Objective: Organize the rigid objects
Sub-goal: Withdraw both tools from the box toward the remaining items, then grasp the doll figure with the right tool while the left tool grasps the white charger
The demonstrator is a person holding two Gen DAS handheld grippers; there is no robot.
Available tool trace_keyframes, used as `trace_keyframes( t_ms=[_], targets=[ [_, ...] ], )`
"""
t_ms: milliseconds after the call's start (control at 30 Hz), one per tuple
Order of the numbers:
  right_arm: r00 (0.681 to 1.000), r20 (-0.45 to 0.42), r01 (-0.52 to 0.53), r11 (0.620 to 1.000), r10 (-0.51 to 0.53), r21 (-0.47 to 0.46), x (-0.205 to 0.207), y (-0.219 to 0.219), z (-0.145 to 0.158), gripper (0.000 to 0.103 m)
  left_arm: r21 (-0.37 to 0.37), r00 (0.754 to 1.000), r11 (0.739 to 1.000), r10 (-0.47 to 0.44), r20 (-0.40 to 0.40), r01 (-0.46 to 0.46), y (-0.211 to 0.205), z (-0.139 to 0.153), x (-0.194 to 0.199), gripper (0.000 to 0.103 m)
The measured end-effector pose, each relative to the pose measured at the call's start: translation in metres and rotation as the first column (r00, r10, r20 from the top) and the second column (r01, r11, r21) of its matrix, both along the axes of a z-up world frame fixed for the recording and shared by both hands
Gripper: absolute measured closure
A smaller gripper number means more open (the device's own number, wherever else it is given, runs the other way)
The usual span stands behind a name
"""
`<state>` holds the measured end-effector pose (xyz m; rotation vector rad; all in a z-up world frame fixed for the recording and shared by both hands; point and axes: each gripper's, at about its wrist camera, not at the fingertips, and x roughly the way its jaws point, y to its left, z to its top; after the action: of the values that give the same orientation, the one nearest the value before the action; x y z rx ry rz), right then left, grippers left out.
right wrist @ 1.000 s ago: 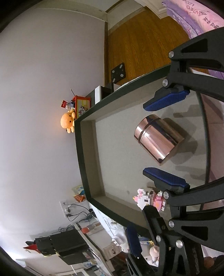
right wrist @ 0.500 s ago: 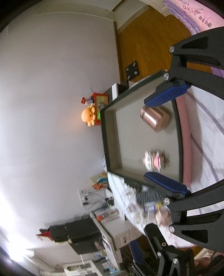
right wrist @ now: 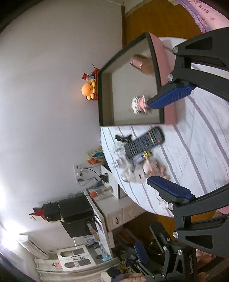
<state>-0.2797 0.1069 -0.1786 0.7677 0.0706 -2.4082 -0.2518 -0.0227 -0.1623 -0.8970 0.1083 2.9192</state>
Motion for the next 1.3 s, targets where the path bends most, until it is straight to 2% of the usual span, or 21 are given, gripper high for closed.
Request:
trace_keyframes(
  t_ms=[300,633,900,1133,1300],
  targets=[
    [0.999,0.035,-0.008,0.999,0.006,0.040,-0.001,-0.016,-0.013,0.023,0.003,0.999,1.000,-0.016,0.036,0.016,-0.002,-0.015,-0.005,0.004],
    [0.995,0.100,-0.021,0.998,0.014,0.067,-0.010,-0.039,-0.039,0.023,0.006,0.996,1.000,0.018,0.088,-0.019,-0.017,-0.034,-0.021,0.004],
    [0.978,0.207,-0.041,0.998,0.031,0.044,-0.022,-0.083,-0.068,0.023,0.021,0.992,0.998,0.051,0.117,-0.054,-0.043,-0.046,-0.030,0.004],
    [0.959,0.281,0.011,1.000,-0.015,0.018,-0.043,-0.114,-0.084,0.023,0.042,0.991,0.998,0.041,0.130,-0.047,-0.059,-0.052,-0.047,0.004],
    [0.957,0.286,0.042,0.998,-0.054,0.046,-0.056,-0.128,-0.091,0.023,0.049,0.989,0.998,0.038,0.140,-0.045,-0.066,-0.055,-0.064,0.004]
  ],
)
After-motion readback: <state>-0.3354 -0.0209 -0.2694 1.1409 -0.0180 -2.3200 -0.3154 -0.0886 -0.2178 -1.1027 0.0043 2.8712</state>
